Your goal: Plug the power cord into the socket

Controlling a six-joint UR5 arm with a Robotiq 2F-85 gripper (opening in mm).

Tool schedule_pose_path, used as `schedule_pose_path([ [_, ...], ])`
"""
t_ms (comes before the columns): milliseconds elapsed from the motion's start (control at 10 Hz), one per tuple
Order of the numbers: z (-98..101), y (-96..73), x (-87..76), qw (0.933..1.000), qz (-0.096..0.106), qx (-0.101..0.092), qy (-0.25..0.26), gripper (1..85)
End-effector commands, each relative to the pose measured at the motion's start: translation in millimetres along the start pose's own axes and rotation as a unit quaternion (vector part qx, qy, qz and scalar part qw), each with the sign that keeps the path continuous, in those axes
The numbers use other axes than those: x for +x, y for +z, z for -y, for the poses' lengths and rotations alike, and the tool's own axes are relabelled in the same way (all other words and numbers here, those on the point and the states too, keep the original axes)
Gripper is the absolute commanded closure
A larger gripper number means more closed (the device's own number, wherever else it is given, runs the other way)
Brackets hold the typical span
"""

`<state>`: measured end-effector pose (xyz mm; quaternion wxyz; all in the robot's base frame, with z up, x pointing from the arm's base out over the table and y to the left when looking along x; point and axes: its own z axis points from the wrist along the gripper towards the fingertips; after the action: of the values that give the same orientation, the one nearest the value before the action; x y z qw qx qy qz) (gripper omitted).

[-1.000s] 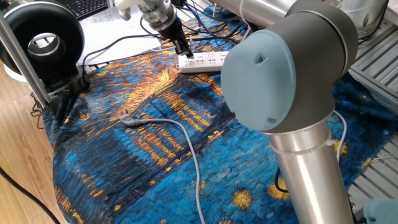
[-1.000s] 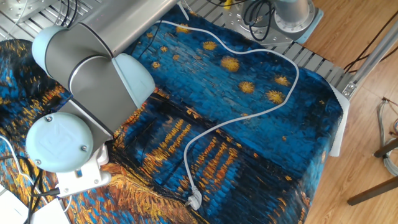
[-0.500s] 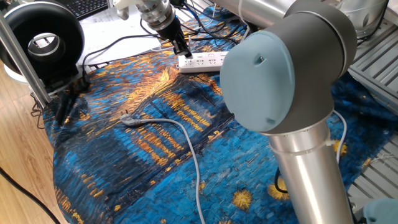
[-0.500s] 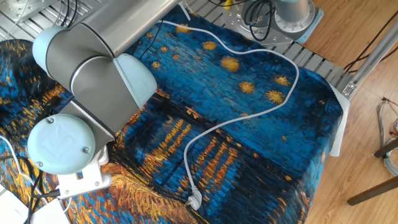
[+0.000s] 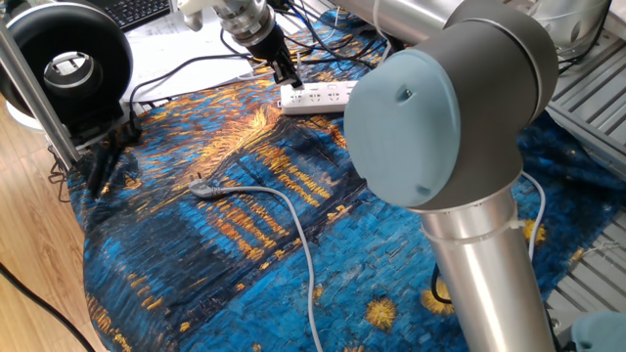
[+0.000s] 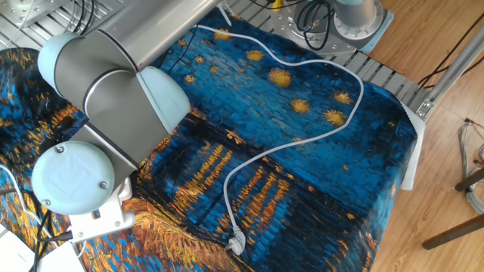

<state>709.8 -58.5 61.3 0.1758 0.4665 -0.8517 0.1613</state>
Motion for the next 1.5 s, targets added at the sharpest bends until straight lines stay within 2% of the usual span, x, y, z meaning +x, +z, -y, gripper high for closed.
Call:
schedule_pose_path([
  [0, -0.2, -0.3, -6.1, 0.9999, 0.014, -0.002, 0.000, 84.3],
  [200, 5.1, -1.8, -4.1, 1.0000, 0.005, 0.007, -0.001, 84.3],
  [700, -1.1, 2.0, -12.9, 1.0000, 0.006, 0.002, 0.006, 84.3],
  [1100, 2.1, 8.5, -8.5, 1.0000, 0.001, 0.006, 0.003, 84.3],
  [1400, -4.9, 2.4, -10.1, 1.0000, -0.001, 0.002, 0.008, 84.3],
])
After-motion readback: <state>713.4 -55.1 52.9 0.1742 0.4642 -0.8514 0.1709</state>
